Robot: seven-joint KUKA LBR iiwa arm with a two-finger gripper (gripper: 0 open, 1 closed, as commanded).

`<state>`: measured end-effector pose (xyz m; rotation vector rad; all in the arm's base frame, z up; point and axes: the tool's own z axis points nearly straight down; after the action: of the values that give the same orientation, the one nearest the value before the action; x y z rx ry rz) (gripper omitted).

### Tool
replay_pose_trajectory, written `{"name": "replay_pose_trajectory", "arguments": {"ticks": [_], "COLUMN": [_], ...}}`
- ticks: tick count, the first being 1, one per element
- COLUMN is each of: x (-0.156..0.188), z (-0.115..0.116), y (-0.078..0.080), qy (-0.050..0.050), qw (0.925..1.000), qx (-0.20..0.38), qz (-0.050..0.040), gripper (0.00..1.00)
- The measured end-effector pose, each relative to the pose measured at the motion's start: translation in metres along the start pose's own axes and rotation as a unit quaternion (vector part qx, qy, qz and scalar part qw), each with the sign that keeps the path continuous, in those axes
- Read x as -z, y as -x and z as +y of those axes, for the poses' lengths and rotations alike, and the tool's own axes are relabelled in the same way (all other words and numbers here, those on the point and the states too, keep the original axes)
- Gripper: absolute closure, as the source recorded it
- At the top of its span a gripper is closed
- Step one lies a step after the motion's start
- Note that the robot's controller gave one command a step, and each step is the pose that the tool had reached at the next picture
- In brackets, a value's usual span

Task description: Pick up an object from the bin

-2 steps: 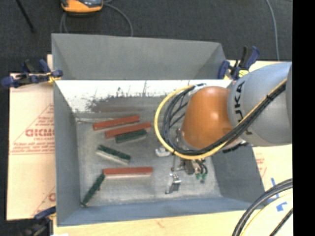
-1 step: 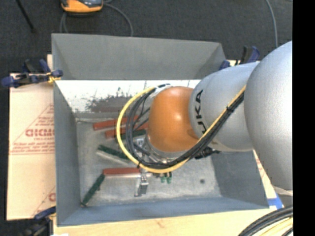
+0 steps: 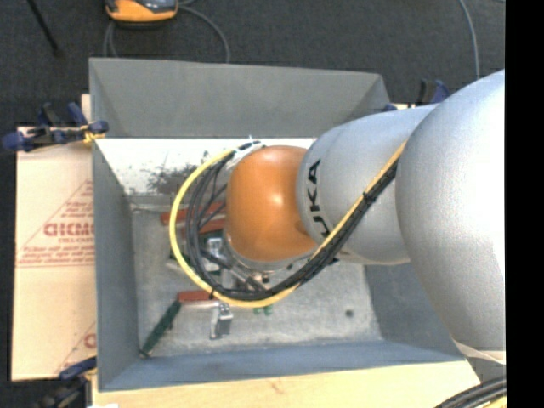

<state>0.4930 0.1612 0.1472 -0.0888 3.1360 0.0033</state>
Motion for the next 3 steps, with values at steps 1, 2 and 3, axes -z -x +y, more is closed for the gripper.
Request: {"name": "replay_pose_trajectory", "arguments": {"ticks": [1,2,3], "x": [-0.052,-0.073,-0.073], "z": [-0.03,-0.02,-0.02], "y": [0.0,-0.004,-0.004], "qy": [-0.001,-0.001,-0.001], "qw": [0.9921,0.9993,0.9993], "qx": [-0.126,-0.036,-0.036], "qz": [0.0001,-0.0003,-0.0003], "gripper": [0.0,1.0,1.0]}}
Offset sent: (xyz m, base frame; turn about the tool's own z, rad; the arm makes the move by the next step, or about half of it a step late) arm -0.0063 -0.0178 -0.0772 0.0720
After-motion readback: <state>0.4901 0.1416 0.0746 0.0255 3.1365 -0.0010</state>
